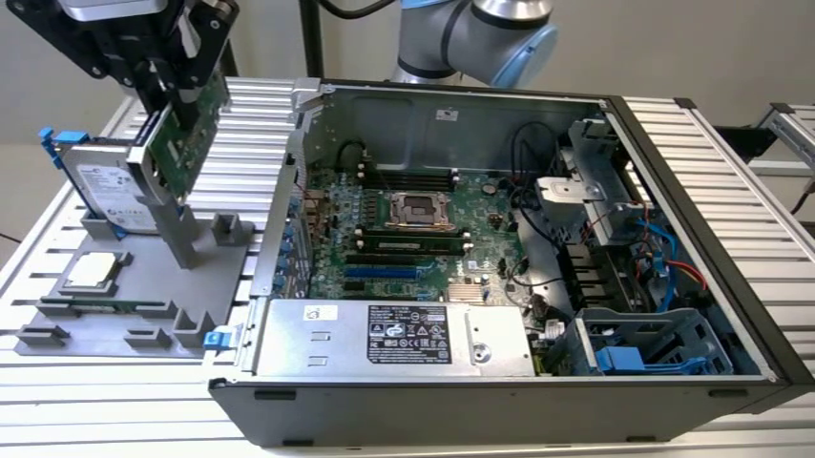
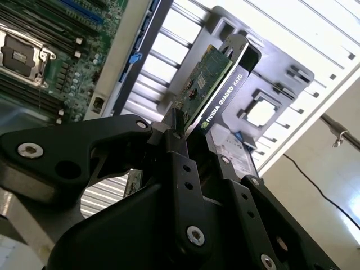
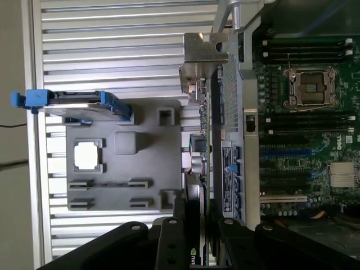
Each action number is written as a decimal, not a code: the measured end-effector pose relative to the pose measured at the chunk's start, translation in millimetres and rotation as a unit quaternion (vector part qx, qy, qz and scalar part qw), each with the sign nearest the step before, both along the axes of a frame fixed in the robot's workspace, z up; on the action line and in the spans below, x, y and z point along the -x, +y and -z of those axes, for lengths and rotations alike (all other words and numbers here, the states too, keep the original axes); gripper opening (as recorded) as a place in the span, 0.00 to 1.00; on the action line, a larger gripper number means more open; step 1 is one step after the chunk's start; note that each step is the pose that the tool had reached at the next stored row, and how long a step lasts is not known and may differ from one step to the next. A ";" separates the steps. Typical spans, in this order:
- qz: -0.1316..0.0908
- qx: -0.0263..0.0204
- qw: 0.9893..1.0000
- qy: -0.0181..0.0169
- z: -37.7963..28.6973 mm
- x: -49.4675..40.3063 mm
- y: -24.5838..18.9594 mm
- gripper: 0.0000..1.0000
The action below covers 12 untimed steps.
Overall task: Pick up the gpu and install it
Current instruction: 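Pick up the gpu and move the gpu toward the slot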
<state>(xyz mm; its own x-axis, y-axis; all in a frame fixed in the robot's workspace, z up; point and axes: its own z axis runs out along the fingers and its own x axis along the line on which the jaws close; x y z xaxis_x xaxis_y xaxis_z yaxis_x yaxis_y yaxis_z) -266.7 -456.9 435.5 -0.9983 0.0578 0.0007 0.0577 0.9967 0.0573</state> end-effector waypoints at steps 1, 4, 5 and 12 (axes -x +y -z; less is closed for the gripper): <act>0.000 0.000 1.000 0.000 0.0 -0.8 0.0 0.00; 0.000 0.000 1.000 0.001 0.0 -3.2 0.0 0.00; 0.000 0.000 1.000 0.001 -0.1 -3.9 0.0 0.00; 0.000 0.000 1.000 0.001 0.0 -5.7 0.0 0.00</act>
